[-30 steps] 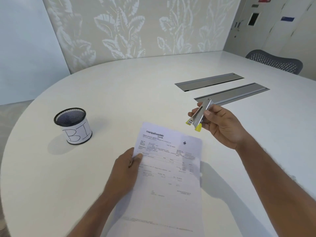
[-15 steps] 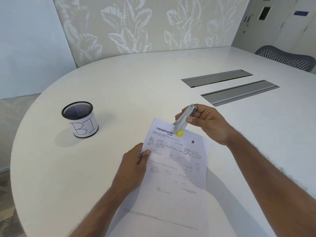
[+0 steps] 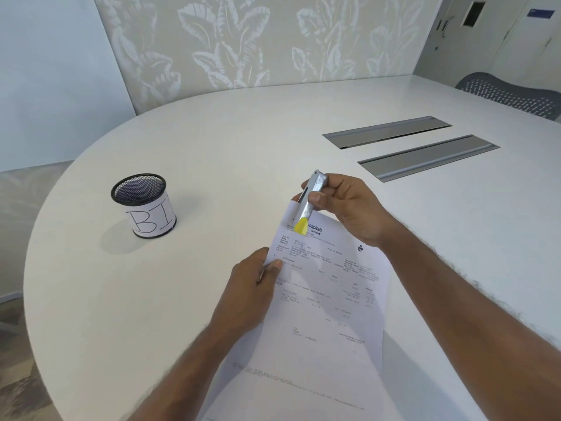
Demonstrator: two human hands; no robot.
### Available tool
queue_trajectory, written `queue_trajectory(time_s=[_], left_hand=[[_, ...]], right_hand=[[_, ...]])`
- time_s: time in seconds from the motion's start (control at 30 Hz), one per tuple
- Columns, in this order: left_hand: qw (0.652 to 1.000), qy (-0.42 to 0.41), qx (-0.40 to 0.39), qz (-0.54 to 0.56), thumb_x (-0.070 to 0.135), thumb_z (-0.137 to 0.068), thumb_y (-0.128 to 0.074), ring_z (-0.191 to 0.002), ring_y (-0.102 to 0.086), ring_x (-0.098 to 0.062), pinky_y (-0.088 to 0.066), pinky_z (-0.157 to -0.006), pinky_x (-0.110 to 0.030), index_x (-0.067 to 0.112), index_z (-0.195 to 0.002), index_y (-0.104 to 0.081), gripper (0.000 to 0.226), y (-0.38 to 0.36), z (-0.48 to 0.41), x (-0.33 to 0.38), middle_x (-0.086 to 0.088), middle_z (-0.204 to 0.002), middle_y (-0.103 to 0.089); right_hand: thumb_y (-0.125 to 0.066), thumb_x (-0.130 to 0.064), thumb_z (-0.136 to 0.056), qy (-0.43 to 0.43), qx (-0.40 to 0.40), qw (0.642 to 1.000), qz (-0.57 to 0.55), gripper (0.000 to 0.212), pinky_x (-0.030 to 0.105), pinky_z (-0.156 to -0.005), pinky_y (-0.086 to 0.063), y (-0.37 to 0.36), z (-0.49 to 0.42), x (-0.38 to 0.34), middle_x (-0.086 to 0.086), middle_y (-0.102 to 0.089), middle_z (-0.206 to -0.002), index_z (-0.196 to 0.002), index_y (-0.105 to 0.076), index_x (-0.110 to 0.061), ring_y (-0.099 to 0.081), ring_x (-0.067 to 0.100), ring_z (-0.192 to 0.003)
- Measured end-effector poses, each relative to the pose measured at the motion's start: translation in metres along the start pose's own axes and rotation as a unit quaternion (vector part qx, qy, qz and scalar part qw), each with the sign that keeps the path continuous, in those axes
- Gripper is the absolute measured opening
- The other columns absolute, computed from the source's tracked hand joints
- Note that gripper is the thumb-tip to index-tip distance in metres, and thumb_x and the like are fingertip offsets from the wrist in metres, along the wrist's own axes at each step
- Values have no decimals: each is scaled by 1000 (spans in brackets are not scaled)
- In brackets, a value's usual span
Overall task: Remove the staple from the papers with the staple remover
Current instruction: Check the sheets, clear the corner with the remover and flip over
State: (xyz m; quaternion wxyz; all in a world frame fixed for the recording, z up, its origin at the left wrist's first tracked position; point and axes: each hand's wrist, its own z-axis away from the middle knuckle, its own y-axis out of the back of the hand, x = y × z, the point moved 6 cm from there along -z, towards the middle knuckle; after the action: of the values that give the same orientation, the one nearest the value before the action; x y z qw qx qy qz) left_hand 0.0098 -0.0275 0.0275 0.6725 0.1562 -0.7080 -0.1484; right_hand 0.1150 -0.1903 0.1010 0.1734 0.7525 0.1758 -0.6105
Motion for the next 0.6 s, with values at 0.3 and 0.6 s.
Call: queue_trajectory(time_s=[0.3,0.6], left_hand=[[1000,-8,5,6,23,-103,-47,-64,-47,-17,-38,-55,-28,-4,-93,-55,30,-4,3,1,-24,-84,-63],[1000,-5,5,8,23,-103,-48,-56,-51,-3,-40,-50,-14,11,-82,-57,26,-6,4,-2,7,-71,-60]], right_hand=[[-57,-1,-94,35,46,998,8,11,29,-83,-54,0,-1,1,5,-78,-90,-104,-64,-1,-69,21,-86],[-57,6,-92,43,78,996,-6,12,30,-84,-53,-6,2,3,12,-74,-86,-104,-60,7,-69,21,-82]])
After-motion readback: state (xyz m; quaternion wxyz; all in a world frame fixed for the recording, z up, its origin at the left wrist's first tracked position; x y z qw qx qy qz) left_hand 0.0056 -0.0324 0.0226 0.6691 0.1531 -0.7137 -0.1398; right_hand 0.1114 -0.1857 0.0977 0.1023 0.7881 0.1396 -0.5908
